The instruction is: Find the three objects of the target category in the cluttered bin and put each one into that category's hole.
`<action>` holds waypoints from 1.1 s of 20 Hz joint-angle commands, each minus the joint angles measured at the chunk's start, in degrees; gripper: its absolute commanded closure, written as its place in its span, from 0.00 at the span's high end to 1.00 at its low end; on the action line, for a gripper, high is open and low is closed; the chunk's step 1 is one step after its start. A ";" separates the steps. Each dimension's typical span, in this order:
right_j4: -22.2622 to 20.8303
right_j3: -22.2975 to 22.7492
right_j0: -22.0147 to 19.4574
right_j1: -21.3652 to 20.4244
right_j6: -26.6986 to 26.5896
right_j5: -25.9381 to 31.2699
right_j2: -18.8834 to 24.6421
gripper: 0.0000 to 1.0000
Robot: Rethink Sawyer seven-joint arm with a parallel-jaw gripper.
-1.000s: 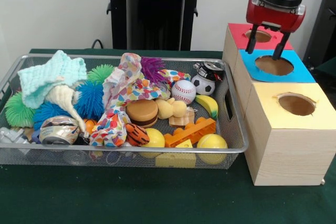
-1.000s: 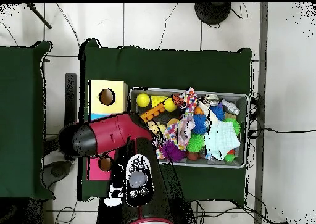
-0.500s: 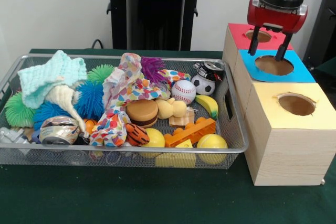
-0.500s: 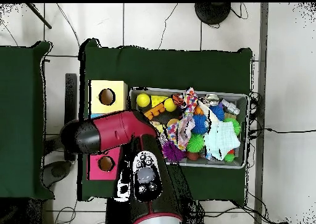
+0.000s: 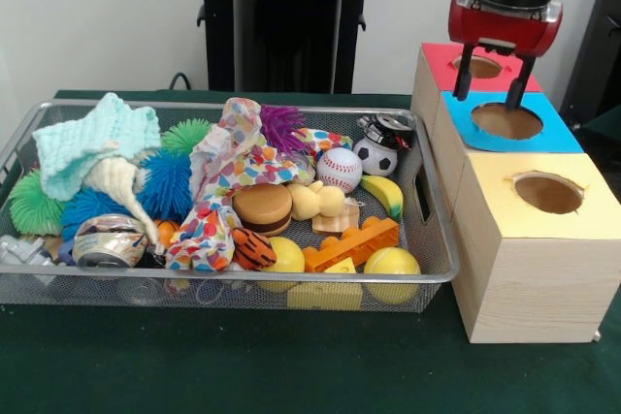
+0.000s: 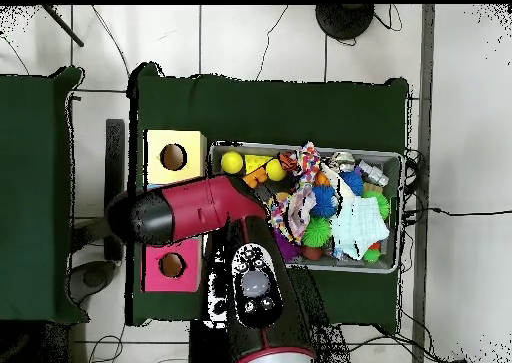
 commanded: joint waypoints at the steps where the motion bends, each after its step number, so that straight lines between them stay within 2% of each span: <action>1: -1.11 7.18 -2.85 -1.73 -10.69 3.83 6.65 1.00; 9: -1.18 8.28 -6.85 -3.46 -13.30 5.71 9.90 1.00; 15: -7.66 6.99 -12.80 -0.04 -18.54 2.29 10.66 1.00; 22: -13.44 5.80 -19.30 3.10 -21.48 0.93 13.58 1.00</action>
